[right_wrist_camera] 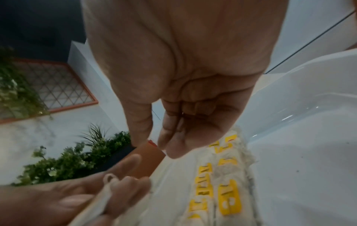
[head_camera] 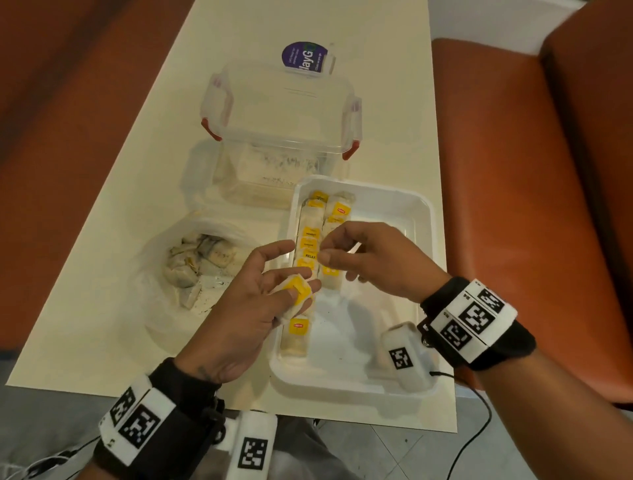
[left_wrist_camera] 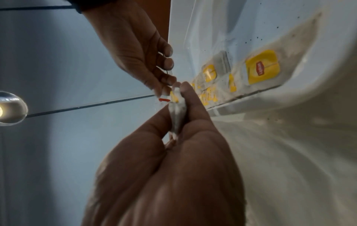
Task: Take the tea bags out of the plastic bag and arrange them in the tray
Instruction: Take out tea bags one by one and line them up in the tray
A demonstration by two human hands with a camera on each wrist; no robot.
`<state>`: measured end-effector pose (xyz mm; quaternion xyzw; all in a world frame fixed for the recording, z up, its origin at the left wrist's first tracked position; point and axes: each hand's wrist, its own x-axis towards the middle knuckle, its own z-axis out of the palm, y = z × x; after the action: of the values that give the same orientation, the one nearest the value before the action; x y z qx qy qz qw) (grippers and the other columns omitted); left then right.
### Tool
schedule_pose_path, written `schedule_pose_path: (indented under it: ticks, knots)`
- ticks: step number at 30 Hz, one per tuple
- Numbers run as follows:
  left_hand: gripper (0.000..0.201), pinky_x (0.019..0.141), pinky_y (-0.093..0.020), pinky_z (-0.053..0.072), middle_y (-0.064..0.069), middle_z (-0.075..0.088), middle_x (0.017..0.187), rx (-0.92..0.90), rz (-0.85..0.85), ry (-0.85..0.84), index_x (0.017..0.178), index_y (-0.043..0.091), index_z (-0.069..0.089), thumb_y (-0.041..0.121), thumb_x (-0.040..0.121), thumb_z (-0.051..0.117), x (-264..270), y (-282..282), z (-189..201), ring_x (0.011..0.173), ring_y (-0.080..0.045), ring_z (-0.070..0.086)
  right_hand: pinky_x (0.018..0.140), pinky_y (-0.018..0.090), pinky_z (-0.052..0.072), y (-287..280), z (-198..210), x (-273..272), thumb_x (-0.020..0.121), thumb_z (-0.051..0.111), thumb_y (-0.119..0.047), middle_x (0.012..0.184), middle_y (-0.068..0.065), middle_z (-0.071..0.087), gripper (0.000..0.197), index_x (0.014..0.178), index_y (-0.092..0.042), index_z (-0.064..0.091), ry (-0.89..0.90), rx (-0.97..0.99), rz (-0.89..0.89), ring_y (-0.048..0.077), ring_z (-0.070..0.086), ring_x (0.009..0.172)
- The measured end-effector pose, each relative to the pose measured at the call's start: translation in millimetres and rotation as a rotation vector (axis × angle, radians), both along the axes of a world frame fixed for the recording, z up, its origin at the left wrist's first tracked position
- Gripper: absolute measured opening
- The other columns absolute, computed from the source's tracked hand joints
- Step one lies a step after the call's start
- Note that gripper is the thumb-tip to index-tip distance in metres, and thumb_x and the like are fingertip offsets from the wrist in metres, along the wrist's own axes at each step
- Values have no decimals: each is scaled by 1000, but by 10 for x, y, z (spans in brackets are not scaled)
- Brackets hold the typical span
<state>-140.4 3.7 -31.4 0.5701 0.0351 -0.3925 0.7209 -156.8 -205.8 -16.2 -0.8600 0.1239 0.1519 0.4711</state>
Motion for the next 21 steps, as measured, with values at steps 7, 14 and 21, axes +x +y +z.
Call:
schedule_pose_path:
  ticks: [7,14,21]
  knots:
    - [86,89,-31,57,-4,65,127,13,-270,-126,146,51,25,-11,94,54,43,-157,64,111,-20,69,62,11,40,61,-11,-215,88,75,-24,81,-13,69,12,97,-16,76,35,132,119,-4,58,59]
    - [42,84,-32,60,-12,71,119,20,-172,-23,130,19,59,-1,93,60,18,-229,23,103,-25,73,59,20,47,-38,24,-284,93,70,-19,74,-2,66,9,94,-10,69,28,207,-2,6,60,64]
    - [21,59,-26,57,-9,76,98,159,-41,-124,111,17,70,9,92,66,53,-220,35,83,-18,75,62,24,52,-80,2,-332,90,72,-14,76,3,71,10,97,-9,67,92,327,-117,13,67,67]
